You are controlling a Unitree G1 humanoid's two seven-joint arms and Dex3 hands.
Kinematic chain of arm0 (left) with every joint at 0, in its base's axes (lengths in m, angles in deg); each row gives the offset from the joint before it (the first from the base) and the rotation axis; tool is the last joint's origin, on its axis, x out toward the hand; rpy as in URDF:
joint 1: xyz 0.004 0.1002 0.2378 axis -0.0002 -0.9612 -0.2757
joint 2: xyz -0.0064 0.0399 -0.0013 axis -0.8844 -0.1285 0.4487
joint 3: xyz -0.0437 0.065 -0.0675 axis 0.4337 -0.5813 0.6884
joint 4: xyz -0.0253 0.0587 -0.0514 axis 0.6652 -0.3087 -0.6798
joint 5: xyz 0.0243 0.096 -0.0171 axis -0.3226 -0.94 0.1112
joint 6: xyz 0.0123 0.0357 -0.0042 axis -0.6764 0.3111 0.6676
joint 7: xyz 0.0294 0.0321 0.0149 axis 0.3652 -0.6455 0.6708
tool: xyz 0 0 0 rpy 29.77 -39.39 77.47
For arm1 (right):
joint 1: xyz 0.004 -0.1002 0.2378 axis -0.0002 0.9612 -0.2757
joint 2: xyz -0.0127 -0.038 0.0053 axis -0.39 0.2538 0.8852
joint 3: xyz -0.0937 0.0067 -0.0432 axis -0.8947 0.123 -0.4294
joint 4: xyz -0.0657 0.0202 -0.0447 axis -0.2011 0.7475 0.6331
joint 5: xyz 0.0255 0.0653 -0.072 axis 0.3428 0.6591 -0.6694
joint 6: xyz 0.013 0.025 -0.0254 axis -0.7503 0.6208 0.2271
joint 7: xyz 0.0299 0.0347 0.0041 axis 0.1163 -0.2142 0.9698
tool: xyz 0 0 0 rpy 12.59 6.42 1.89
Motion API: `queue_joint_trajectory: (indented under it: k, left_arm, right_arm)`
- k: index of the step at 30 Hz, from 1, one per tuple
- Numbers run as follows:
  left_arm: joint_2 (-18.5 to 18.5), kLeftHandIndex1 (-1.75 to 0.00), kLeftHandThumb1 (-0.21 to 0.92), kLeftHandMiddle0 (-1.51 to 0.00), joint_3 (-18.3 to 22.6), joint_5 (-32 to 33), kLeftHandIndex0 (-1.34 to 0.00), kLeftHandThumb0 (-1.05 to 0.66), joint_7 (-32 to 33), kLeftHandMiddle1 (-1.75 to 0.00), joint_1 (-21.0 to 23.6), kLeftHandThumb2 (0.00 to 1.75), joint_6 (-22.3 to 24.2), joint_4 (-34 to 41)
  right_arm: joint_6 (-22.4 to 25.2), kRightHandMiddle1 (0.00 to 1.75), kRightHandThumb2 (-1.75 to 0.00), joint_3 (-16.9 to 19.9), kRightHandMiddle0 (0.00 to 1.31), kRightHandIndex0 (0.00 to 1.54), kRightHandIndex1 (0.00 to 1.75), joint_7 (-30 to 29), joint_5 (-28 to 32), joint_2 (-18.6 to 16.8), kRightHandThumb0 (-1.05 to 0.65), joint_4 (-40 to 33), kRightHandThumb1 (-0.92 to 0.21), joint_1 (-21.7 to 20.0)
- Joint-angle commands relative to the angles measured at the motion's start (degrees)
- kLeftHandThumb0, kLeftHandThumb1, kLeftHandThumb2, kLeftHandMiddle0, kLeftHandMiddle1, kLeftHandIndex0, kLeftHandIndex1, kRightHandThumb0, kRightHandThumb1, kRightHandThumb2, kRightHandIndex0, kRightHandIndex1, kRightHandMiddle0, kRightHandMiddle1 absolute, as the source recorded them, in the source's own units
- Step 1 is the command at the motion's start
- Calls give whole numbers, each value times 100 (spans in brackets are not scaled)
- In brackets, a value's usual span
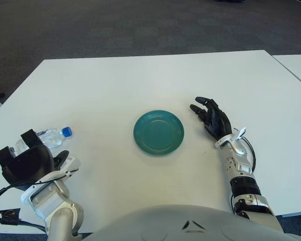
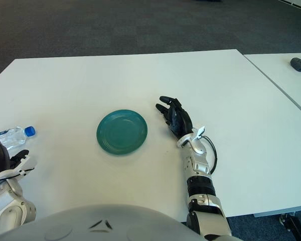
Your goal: Put the bottle into the plate.
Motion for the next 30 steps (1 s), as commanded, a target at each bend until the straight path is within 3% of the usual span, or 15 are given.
queue_joint_trajectory:
  k: [1,30]
  left_arm:
    - [-144,-120,92,-25,-42,139,0,-105,78,-74,5,31,-117,-102]
    - [-495,-120,92,-24,-121,316,0,-105,547,-67,383,29,-170,-523]
  right_arm:
    - [161,92,-83,42,5,45,41,-19,2,18,-55,229,-92,247]
    - [202,93,-82,26,8,47,39,-8,-38,59,-57,213,-92,344]
